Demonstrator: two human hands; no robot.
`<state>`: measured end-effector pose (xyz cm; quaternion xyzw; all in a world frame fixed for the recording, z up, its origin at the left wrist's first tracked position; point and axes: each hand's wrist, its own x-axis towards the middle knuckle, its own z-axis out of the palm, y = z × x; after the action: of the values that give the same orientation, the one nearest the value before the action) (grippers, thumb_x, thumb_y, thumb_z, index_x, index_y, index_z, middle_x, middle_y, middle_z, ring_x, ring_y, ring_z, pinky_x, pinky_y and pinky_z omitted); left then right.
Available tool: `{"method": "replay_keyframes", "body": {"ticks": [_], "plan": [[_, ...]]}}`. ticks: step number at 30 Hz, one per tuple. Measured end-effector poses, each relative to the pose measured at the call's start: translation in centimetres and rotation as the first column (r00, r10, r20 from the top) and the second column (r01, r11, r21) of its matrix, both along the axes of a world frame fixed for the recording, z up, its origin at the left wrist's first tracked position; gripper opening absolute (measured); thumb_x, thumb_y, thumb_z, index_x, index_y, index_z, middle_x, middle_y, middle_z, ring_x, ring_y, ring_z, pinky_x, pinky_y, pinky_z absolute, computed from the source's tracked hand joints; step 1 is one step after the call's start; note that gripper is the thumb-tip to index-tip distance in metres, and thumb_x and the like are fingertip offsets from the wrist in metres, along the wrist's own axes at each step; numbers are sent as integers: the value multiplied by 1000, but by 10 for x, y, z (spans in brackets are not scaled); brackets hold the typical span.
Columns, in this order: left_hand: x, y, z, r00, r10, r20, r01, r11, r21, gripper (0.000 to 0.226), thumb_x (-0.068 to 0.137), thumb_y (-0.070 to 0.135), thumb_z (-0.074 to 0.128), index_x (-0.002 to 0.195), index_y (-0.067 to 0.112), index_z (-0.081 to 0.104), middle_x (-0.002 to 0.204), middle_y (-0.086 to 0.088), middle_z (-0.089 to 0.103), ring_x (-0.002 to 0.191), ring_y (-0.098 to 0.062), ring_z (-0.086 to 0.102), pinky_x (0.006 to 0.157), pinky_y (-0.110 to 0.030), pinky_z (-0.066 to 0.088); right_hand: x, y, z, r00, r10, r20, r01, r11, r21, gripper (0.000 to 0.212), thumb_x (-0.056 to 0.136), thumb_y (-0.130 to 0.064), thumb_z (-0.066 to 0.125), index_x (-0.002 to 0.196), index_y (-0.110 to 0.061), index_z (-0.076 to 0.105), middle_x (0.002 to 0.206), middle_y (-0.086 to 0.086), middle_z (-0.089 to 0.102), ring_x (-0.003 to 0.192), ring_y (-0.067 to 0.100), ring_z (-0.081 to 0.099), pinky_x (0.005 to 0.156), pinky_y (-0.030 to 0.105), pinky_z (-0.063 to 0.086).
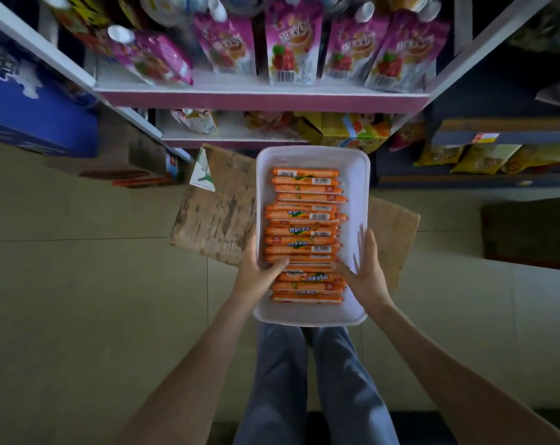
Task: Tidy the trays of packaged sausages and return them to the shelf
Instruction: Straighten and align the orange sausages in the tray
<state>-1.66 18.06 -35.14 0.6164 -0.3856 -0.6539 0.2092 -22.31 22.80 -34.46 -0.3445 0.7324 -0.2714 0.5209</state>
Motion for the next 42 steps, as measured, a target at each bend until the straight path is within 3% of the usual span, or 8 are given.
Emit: {"method": "replay_keyframes", "body": {"ticks": [3, 9, 18, 23, 27, 34, 39, 42], "plan": [[-8, 1, 0, 986, -33, 164, 40, 999, -37, 80, 84, 19, 70, 146, 27, 20, 128, 25, 42, 112, 19, 42, 99, -15, 36, -5, 2, -10, 999, 33, -24, -34, 999, -26, 89, 82, -21, 72, 144, -31, 9, 128, -37, 20, 108, -35, 26, 83, -2, 34], [-13, 5, -13, 646, -161, 746, 404, 901, -155, 98, 84, 47, 64, 150, 21, -3, 158, -19, 3, 145, -34, 0, 116, -56, 4, -9, 7, -13, 974, 2, -228, -14, 999, -50, 101, 77, -58, 61, 152, -19, 6, 156, -1, 16, 140, 11, 13, 111, 38, 17], [-35, -27, -6, 256, -321, 912, 844, 534, -49, 59, 96, 26, 47, 150, 24, 22, 159, -7, 14, 146, -29, -3, 109, -53, -21, -10, -16, -14, 761, 80, -643, -187, 977, -100, 55, 91, -38, 52, 138, -13, 37, 138, 12, 42, 124, 22, 25, 104, 53, 25], [-49, -44, -12, 191, -347, 918, 889, 458, -11, 53, 97, 21, 37, 148, 16, 25, 154, -8, 27, 145, -26, 13, 109, -49, -21, -7, -29, -24, 654, 141, -743, -282, 957, -67, 44, 93, -29, 50, 134, -16, 41, 138, 11, 39, 127, 25, 26, 108, 47, 8], [-51, -50, -24, 159, -340, 927, 897, 442, 8, 51, 92, 17, 43, 142, 13, 35, 141, -9, 42, 135, -26, 34, 116, -49, 9, 1, -38, -26, 595, 221, -773, -440, 894, -84, 49, 88, -11, 59, 135, -12, 46, 137, 6, 42, 130, 22, 28, 111, 47, 0], [-49, -54, -32, 304, -210, 929, 868, 463, -179, 25, 68, 6, 73, 92, 12, 67, 90, -10, 60, 87, -31, 61, 81, -45, 48, 13, -51, -42, 457, 397, -796, -585, 809, 67, 54, 77, -4, 69, 129, -8, 55, 124, 6, 61, 120, 26, 54, 113, 50, 7], [-47, -58, -34, 316, -276, 908, 874, 456, -165, 29, 65, 4, 76, 92, 11, 66, 84, -10, 60, 80, -32, 61, 69, -40, 50, 10, -56, -48, 473, 440, -763, -610, 789, 77, 28, 75, -1, 70, 100, -11, 65, 101, 6, 65, 102, 29, 60, 106, 43, 17], [-44, -59, -33, 382, -309, 871, 858, 469, -210, 29, 68, 2, 74, 95, 7, 64, 85, -14, 63, 80, -37, 62, 68, -43, 51, 5, -58, -39, 680, 447, -581, -533, 845, 27, 23, 90, -8, 59, 113, -10, 63, 116, 8, 61, 113, 31, 49, 101, 39, 27]]}}
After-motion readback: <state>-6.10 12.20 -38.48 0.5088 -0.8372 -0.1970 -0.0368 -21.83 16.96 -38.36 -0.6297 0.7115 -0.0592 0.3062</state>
